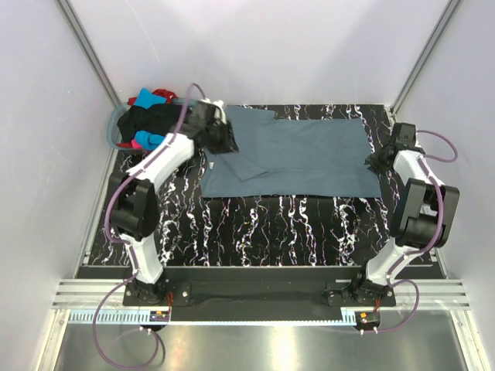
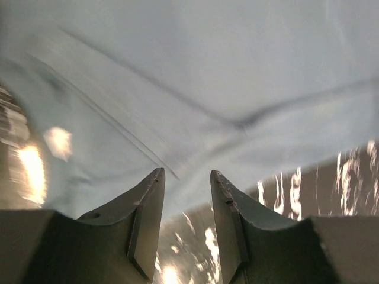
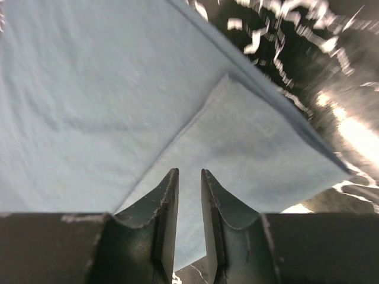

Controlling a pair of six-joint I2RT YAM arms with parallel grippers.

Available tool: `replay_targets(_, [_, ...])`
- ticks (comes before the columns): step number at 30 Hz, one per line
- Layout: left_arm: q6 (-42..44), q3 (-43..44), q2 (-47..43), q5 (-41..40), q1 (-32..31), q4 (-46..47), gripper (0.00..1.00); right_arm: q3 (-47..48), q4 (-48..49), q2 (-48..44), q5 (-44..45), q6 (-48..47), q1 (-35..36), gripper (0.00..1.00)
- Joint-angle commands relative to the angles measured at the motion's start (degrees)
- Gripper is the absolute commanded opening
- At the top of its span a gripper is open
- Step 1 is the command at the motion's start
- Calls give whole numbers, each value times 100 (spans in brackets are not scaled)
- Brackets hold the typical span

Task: Fold and stack the t-shirts
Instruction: Fold the tshirt

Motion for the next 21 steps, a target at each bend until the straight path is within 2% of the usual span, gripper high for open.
replay_targets(1, [-116,-604,112,-245,-573,20,41,-46,-58,389,-535,256,-20,28])
replay_targets(7, [-451,-1114,385,-1221,-715,29,38,-142,-84,846,-220,222,-64,26])
replay_targets(14, [-794,-1905,130,-2276,-654,29,38,-669,-110,654,544,142,-125,25])
replay_targets(19, [-1074,-2319,-19,-2567,-645,29,40,-827,-216,355,1045,-51,-205,25])
replay_targets(21, [-1128,-2398,-133,-2427,-645,38,40,-915,-216,258,1046,-51,-205,25])
